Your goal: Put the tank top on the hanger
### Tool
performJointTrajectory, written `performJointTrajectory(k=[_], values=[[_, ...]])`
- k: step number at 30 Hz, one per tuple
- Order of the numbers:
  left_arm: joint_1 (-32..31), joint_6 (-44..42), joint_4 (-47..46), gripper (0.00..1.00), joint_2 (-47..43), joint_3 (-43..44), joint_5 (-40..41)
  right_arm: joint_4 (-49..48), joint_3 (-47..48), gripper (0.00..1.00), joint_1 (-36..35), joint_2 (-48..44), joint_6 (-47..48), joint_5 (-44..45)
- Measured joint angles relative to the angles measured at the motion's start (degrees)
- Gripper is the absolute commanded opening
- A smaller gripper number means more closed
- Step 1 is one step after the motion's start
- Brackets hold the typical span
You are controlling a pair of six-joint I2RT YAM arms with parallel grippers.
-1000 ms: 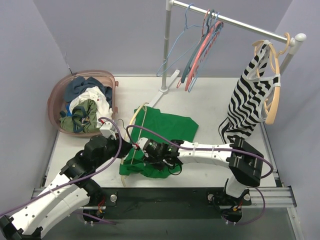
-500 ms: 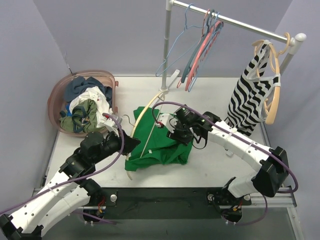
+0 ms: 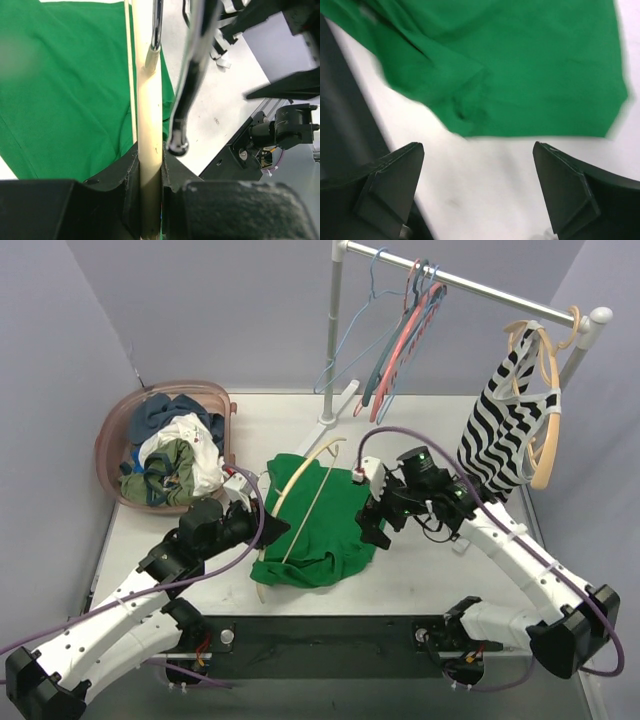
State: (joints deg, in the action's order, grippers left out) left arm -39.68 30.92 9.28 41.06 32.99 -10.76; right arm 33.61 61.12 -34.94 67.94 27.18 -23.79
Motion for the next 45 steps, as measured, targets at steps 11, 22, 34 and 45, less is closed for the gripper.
performJointTrajectory(k=[11,22,34,45], values=[[0.4,1.3,-0.1,0.0,-3.6,-3.0,1.3,-14.2,-14.9,0.85,-6.4,6.3,-17.1,-17.1],[0.4,3.6,0.3,0.0,-8.3,-7.1,3.5,-21.9,-12.8,0.63,-15.5,13.9,-36.0,9.5],[0.4,1.9,2.0,0.0,-11.4,-7.3,3.0,-20.9,-10.0,0.0,-15.8,18.6,-35.2,14.6],[0.5,-6.8,3.8,0.0,-15.0,-5.3,-6.9,-14.2,-6.6,0.0,3.8,5.6,-26.3,10.3]])
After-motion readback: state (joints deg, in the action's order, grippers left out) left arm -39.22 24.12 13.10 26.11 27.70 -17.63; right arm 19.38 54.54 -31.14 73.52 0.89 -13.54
